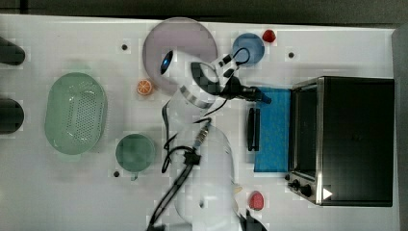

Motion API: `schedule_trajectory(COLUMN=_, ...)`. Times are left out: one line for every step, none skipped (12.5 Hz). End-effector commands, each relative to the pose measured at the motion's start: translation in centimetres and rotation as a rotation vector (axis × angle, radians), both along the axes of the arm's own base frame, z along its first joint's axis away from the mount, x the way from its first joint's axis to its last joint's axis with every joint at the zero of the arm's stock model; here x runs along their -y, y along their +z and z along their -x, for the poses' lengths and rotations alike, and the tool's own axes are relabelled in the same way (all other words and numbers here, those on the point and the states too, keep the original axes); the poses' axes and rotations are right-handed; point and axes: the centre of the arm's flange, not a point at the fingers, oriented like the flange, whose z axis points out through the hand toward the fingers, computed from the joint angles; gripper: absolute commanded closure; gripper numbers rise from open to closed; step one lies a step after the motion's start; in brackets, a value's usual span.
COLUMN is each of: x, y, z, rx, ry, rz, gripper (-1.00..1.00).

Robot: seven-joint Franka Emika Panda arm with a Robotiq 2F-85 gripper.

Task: Flap close oven.

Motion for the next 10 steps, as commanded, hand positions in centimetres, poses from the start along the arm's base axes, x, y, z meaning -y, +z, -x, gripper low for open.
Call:
schedule_trajectory(x=4.7, y=7.3, z=-1.4, rx=0.003, ry=0.033, rz=-0.167, gripper=0.54)
schedule_trajectory(x=6.3, y=8.7, z=-1.4, rx=-0.003, ry=0.051, rz=-0.221, gripper=0.54)
schedule_trajectory(x=7.9, y=9.9, z=-1.3, rx=-0.002, ry=0.062, rz=-0.277, gripper=0.54)
schedule_trajectory(x=9.6, y=11.1, z=-1.4, rx=0.014, ry=0.065, rz=-0.336, gripper=0.54)
schedule_trajectory(x=11.3, y=12.2, z=-1.3, rx=0.032, ry=0.055, rz=-0.392, gripper=0.54)
schedule_trajectory(x=13.1, y=13.0, z=-1.1, rx=0.049, ry=0.041, rz=-0.443, gripper=0.54)
schedule_trajectory(x=14.8, y=13.8, z=-0.9, rx=0.074, ry=0.025, rz=-0.487, gripper=0.54)
schedule_trajectory(x=16.3, y=14.4, z=-0.6, rx=0.091, ry=0.019, rz=-0.526, gripper=0.54)
schedule_trajectory(x=17.7, y=14.8, z=-0.3, rx=0.104, ry=0.021, rz=-0.562, gripper=0.54)
schedule_trajectory(x=18.9, y=15.2, z=-0.1, rx=0.116, ry=0.025, rz=-0.593, gripper=0.54)
